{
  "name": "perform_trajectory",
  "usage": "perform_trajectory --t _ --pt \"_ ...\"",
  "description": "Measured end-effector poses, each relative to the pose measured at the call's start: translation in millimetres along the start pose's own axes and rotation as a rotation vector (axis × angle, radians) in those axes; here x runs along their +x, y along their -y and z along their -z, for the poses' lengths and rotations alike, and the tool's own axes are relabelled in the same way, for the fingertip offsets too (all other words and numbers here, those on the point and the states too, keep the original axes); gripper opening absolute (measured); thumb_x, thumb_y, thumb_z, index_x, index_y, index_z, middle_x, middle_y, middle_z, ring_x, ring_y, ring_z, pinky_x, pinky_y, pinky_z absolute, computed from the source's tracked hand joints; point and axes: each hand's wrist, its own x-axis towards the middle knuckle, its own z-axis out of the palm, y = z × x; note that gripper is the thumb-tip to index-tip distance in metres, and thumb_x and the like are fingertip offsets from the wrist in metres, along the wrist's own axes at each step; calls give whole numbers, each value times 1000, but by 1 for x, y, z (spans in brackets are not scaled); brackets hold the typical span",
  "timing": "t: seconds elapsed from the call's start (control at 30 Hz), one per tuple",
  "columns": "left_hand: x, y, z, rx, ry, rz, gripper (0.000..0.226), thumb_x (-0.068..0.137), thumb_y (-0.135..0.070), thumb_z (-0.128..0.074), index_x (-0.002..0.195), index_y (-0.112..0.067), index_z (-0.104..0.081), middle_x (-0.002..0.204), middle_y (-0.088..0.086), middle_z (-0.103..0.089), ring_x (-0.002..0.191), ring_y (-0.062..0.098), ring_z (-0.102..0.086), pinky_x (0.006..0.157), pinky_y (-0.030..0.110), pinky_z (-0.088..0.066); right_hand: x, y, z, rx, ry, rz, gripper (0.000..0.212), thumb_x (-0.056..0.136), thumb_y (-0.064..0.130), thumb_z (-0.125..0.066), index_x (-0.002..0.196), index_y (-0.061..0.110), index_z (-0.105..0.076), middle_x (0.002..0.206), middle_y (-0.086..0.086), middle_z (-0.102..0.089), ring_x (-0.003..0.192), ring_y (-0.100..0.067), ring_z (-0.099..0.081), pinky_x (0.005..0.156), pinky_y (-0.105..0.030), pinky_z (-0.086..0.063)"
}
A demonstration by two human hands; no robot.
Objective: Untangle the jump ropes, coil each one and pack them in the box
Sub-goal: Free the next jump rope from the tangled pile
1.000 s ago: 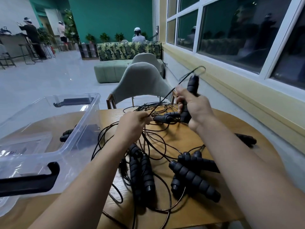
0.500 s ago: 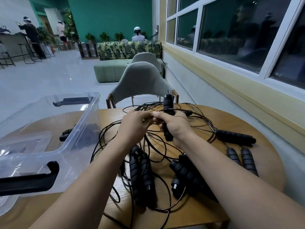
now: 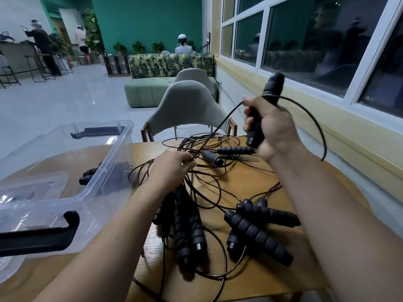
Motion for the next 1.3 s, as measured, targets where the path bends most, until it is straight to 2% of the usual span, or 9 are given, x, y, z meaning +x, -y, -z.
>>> perform_trajectory --t 0.13,0.27,0.37,0.47,0.57,0.8,0.93,1.1,1.3 --pt "0 -2 0 -3 -12 -2 21 97 -43 -71 87 -25 -71 77 -4 -68 81 23 -61 71 38 -51 8 14 12 36 -105 45 16 91 15 -82 90 13 -66 72 -1 -69 53 -9 -54 49 -22 -45" --pt "1 -6 1 -24 -13 -6 25 97 -41 -71 86 -19 -71 74 -2 -68 76 23 -61 69 40 -53 12 -2 21 -6 -169 -104 21 89 27 -86 91 15 -69 75 2 -74 55 -7 -59 52 -21 -50" --pt "0 -11 3 -47 -27 -35 22 98 -39 -70 88 -20 -73 73 -3 -68 73 20 -60 68 39 -52 11 -26 23 -96 -92 -223 24 85 18 -89 90 12 -67 73 0 -70 53 -7 -58 50 -22 -51" --pt "-3 -22 7 -77 -77 -80 18 98 -34 -72 85 -21 -74 63 -8 -59 65 17 -52 63 37 -43 5 -54 19 -238 7 -320 25 83 16 -90 86 12 -65 69 -2 -66 52 -9 -54 48 -22 -45" --pt "-4 -30 8 -67 -113 -124 19 97 -31 -73 82 -19 -73 61 -6 -57 64 21 -51 63 40 -44 -5 -78 10 -300 67 -361 27 86 16 -87 78 15 -61 62 0 -61 52 -11 -47 49 -23 -37" --pt "-8 -35 6 -104 -130 -205 7 98 -27 -73 97 -25 -79 74 -7 -69 70 18 -62 62 34 -42 -14 -97 -1 -276 100 -287 13 88 9 -83 90 9 -70 69 -5 -64 55 -12 -51 53 -28 -35" --pt "-7 -31 0 -110 -156 -158 11 96 -34 -75 90 -25 -77 64 -15 -57 65 12 -57 58 30 -37 -14 -97 -6 -306 68 -239 11 91 8 -79 86 6 -70 69 -8 -64 52 -11 -52 49 -25 -36" --pt "-6 -18 -9 -54 -17 -34 14 92 -39 -77 92 -25 -78 83 -7 -75 81 16 -67 74 35 -54 -11 -77 -12 -247 59 -192 22 93 7 -77 75 11 -65 62 -1 -63 49 -9 -52 48 -22 -40" --pt "-5 -11 -6 -11 29 13 17 92 -43 -76 80 -32 -71 77 -11 -70 82 17 -66 72 35 -52 -4 -35 -8 -184 28 -107 16 90 10 -81 83 13 -67 69 -2 -66 56 -11 -54 53 -24 -41"
